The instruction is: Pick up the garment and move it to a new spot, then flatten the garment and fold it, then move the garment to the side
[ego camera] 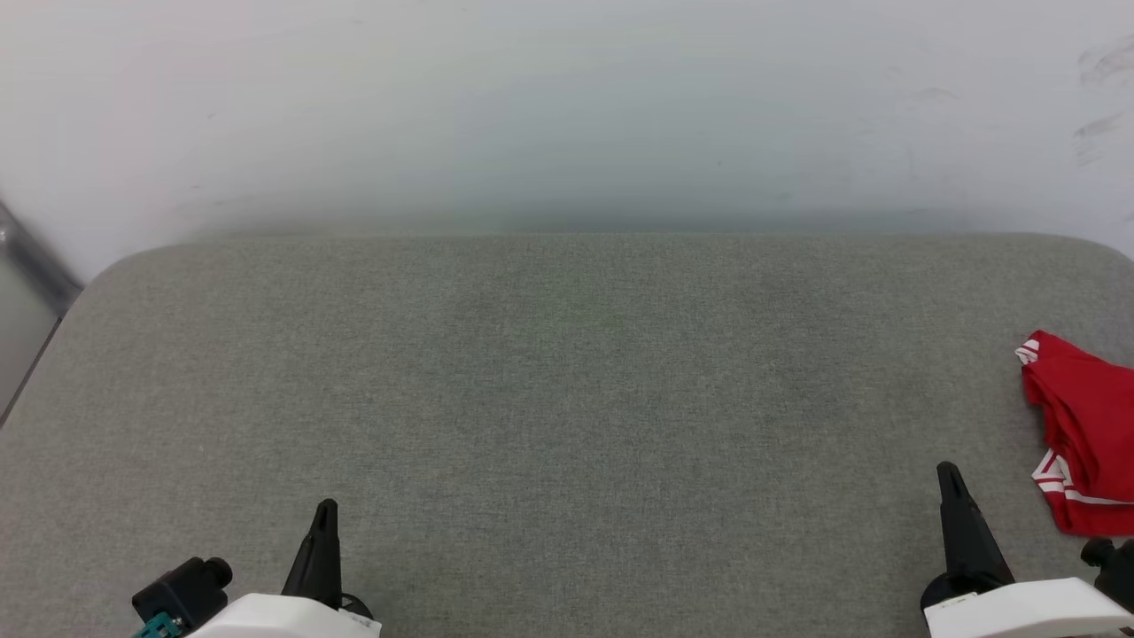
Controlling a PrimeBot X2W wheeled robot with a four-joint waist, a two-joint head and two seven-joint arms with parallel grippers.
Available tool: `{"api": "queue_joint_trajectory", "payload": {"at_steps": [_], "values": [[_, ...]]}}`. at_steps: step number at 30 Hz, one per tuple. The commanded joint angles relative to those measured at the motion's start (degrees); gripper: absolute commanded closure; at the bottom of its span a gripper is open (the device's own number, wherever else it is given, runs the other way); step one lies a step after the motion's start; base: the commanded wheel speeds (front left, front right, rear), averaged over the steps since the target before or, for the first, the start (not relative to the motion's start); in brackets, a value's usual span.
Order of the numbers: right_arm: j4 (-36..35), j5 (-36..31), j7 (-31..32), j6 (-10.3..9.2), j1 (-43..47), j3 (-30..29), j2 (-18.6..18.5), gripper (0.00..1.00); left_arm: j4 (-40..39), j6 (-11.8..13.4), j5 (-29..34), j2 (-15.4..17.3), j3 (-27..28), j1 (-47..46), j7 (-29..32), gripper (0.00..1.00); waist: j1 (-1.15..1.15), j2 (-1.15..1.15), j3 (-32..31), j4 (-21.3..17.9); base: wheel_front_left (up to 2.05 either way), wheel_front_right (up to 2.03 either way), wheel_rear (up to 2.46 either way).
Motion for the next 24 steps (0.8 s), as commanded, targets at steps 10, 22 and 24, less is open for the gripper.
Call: {"api": "queue_joint_trajectory", "payload": {"at_steps": [10,22,24], "values": [[0.54,9.04,2.08,0.0,-3.01,-0.3,-0.67,1.0,0.19,-0.96,-9.52,0.21,1.18,-3.03,2.21,1.0,0.0,0.0,0.17,-0.22,0.0,0.0,0.0],[1.63,17.32,4.15,0.0,-4.64,-0.61,-0.72,1.0,0.99,-1.68,-18.29,0.22,2.1,-4.57,4.36,1.0,0.0,0.0,0.36,-0.48,0.0,0.0,0.0],[1.8,18.59,4.51,0.0,-4.87,-0.68,-0.72,1.0,1.13,-1.78,-19.67,0.22,2.24,-4.85,4.69,1.0,0.0,0.0,0.39,-0.52,0.0,0.0,0.0]]}}
